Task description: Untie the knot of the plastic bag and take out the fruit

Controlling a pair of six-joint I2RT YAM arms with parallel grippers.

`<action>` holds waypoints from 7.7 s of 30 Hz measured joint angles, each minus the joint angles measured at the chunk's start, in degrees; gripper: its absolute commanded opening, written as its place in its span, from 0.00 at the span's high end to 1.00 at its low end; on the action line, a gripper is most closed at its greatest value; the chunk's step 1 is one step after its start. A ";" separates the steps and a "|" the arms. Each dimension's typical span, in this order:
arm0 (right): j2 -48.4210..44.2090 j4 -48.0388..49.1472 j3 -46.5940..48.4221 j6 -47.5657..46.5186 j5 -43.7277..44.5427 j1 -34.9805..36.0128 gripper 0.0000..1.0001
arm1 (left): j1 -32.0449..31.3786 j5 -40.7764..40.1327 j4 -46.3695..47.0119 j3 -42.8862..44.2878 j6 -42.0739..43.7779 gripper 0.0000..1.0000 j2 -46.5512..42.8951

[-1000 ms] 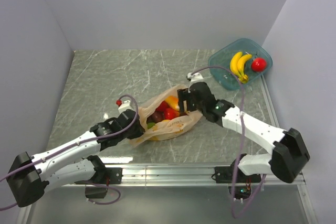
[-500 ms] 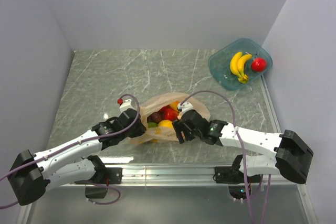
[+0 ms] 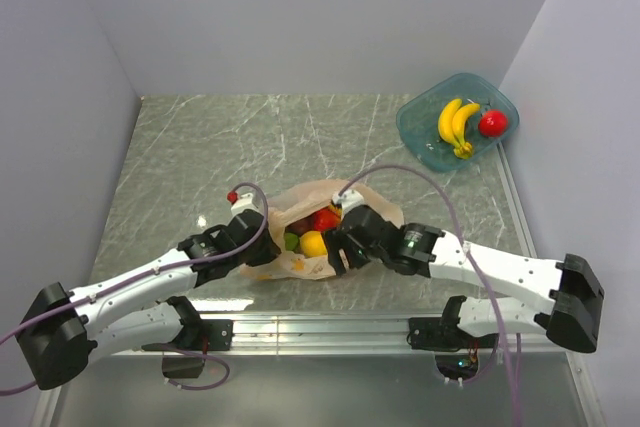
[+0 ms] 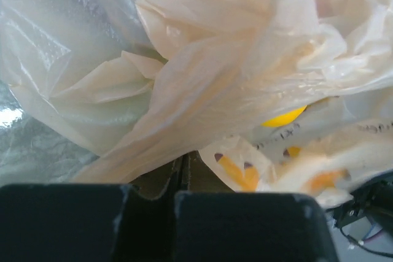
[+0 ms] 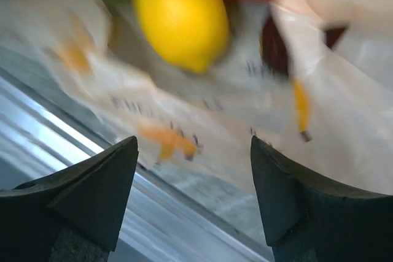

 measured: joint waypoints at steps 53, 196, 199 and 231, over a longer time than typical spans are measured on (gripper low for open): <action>6.01 19.63 11.19 -16.68 -3.02 -1.68 0.87 | 4.31 -1.22 3.87 -0.44 4.26 1.00 4.17; 33.14 35.04 26.80 -2.78 6.95 -58.49 0.11 | 8.26 9.73 3.32 1.18 11.63 0.99 1.79; 35.12 33.62 29.40 -2.32 7.48 -58.49 0.03 | 8.26 9.75 3.28 0.68 11.58 0.99 1.79; 4.28 24.02 10.99 -12.76 -10.75 -9.35 0.23 | 8.26 8.02 0.48 0.66 10.05 1.00 0.90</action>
